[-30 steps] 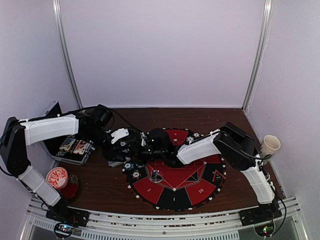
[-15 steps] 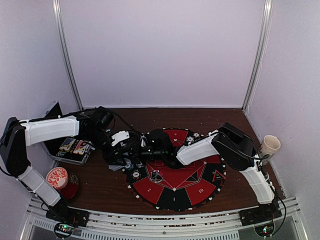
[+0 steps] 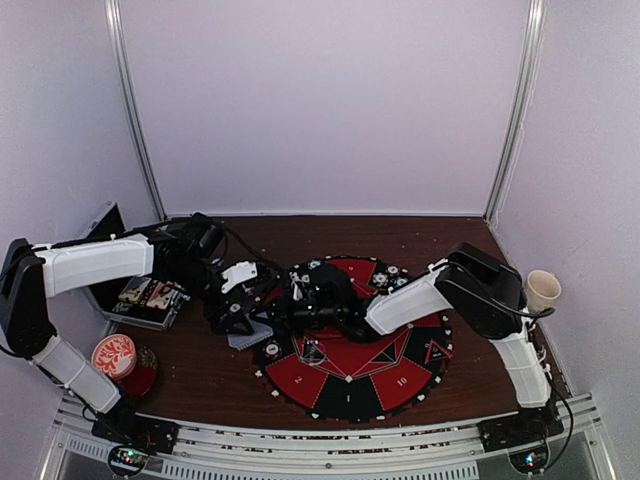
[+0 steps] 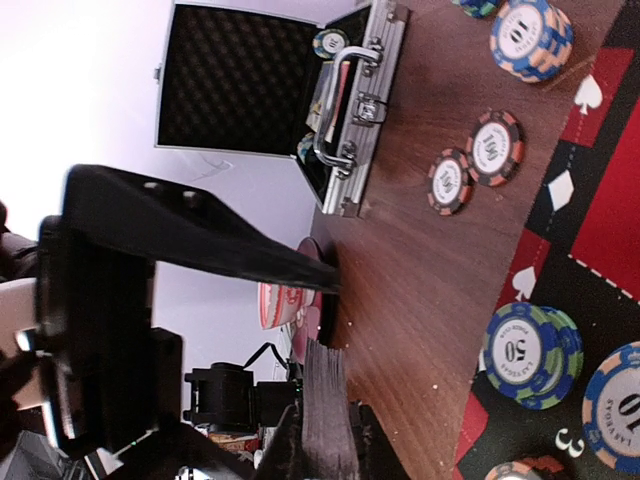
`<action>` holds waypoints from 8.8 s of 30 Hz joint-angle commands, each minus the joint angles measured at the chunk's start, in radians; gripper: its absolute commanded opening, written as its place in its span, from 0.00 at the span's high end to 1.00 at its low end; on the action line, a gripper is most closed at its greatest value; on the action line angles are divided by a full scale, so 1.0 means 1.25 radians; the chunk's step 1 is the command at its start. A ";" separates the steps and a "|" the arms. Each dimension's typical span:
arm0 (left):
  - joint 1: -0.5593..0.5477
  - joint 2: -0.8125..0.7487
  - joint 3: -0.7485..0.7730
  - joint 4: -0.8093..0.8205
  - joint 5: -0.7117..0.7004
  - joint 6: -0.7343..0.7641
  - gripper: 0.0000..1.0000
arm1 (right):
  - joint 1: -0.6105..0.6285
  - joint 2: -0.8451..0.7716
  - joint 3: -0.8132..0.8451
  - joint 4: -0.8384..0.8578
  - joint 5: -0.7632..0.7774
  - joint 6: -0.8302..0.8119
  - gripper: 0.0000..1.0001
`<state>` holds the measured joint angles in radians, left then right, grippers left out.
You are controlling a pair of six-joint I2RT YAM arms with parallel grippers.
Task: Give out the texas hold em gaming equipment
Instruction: Pass from the left arm to the right, then pass from the right arm to the left, then pick up the poker card from the face-down deck piles, then distribute the poker card in the small blind area.
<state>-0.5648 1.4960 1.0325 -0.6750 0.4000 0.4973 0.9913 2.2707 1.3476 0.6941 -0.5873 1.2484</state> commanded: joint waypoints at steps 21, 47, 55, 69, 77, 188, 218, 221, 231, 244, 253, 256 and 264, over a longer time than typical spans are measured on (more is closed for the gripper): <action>-0.040 0.045 -0.002 0.126 0.162 0.080 0.02 | -0.017 -0.218 -0.182 0.102 0.124 -0.014 1.00; -0.056 0.064 -0.022 0.177 0.139 0.088 0.13 | -0.018 -0.198 -0.204 0.148 0.166 0.034 1.00; -0.066 0.058 -0.031 0.197 0.123 0.084 0.26 | -0.019 -0.185 -0.198 0.140 0.168 0.040 1.00; -0.075 0.053 -0.028 0.200 0.132 0.083 0.27 | -0.020 -0.169 -0.190 0.113 0.169 0.032 1.00; -0.075 0.051 -0.029 0.199 0.149 0.084 0.24 | -0.020 -0.158 -0.190 0.115 0.169 0.033 1.00; -0.076 0.036 -0.090 0.191 0.112 0.102 0.57 | -0.019 -0.351 -0.188 -0.376 0.096 -0.331 1.00; -0.075 0.029 -0.092 0.191 0.114 0.102 0.57 | -0.106 -0.580 -0.373 -0.317 0.135 -0.335 1.00; -0.075 0.027 -0.093 0.191 0.114 0.102 0.57 | -0.140 -0.606 -0.406 -0.317 0.139 -0.336 1.00; -0.076 0.025 -0.093 0.190 0.112 0.102 0.57 | -0.267 -0.641 -0.490 -0.286 0.138 -0.327 1.00; -0.075 0.024 -0.093 0.189 0.114 0.102 0.57 | -0.324 -0.584 -0.486 -0.228 0.183 -0.271 1.00; -0.075 0.023 -0.094 0.189 0.114 0.104 0.57 | -0.318 -0.464 -0.391 -0.181 0.148 -0.239 1.00; -0.075 0.023 -0.094 0.189 0.114 0.104 0.57 | -0.300 -0.414 -0.341 -0.177 0.137 -0.237 1.00; -0.076 0.021 -0.094 0.189 0.115 0.104 0.57 | -0.246 -0.274 -0.179 -0.177 0.135 -0.221 1.00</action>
<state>-0.6563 1.5536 0.9195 -0.4538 0.5201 0.6125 0.6518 1.8599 1.0313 0.4454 -0.4129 0.9554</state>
